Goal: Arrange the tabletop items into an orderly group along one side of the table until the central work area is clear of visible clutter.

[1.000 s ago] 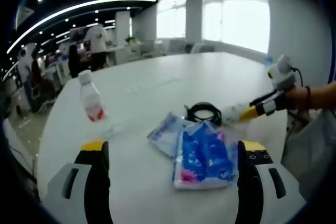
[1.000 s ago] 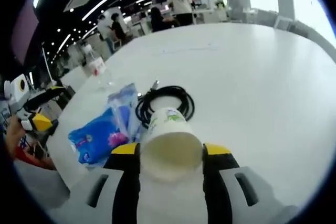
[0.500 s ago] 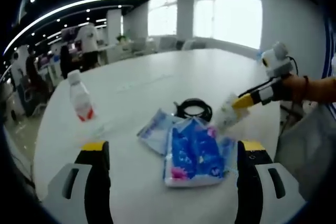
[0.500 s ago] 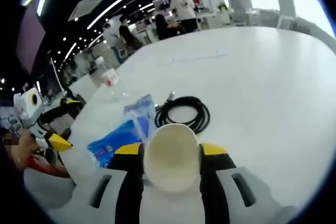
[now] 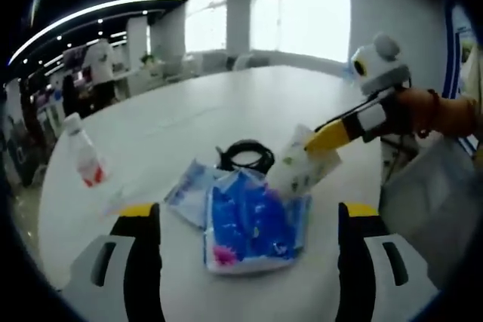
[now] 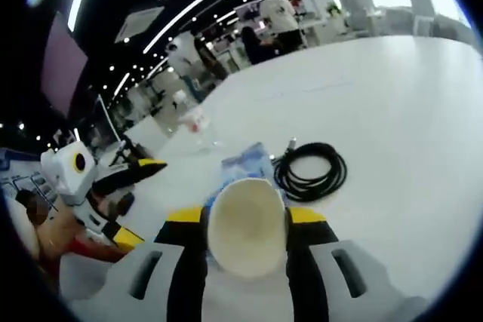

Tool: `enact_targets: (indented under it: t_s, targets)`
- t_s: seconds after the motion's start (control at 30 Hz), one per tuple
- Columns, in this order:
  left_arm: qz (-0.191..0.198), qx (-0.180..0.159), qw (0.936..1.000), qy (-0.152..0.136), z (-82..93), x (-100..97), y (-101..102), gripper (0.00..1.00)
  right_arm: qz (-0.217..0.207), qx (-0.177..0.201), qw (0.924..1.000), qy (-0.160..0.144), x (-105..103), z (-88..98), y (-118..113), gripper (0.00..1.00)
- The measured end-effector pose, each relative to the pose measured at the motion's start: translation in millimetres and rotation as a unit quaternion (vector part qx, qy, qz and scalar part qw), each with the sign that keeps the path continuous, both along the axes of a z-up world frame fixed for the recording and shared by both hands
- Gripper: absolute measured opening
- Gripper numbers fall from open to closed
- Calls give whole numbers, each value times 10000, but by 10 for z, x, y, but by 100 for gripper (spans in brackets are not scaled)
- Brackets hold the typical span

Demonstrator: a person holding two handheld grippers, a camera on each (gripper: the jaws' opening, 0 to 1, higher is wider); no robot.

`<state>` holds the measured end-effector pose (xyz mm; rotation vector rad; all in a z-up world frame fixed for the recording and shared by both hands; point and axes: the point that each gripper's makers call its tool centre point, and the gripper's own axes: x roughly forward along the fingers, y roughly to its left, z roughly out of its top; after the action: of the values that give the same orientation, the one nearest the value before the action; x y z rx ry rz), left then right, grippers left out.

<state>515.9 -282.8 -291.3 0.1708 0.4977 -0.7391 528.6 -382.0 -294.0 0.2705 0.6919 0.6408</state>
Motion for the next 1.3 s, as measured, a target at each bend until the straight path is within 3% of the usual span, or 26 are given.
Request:
enact_targets:
  t_s: [0.33, 0.57, 1.0, 1.3]
  targets:
    - [-393, 109, 9992, 48, -67, -128, -172, 89, 321, 310, 9989, 165, -191, 59, 287, 39]
    - [-662, 177, 9976, -30, -78, -177, -309, 82, 575, 277, 9977, 231, -306, 26, 403, 39]
    - [-1264, 838, 9882, -192, -240, -320, -428, 66, 821, 170, 9962, 249, -390, -32, 482, 38]
    - [-1505, 1065, 9822, -347, -278, -381, -491, 57, 991, 143, 9945, 311, -466, -57, 536, 38]
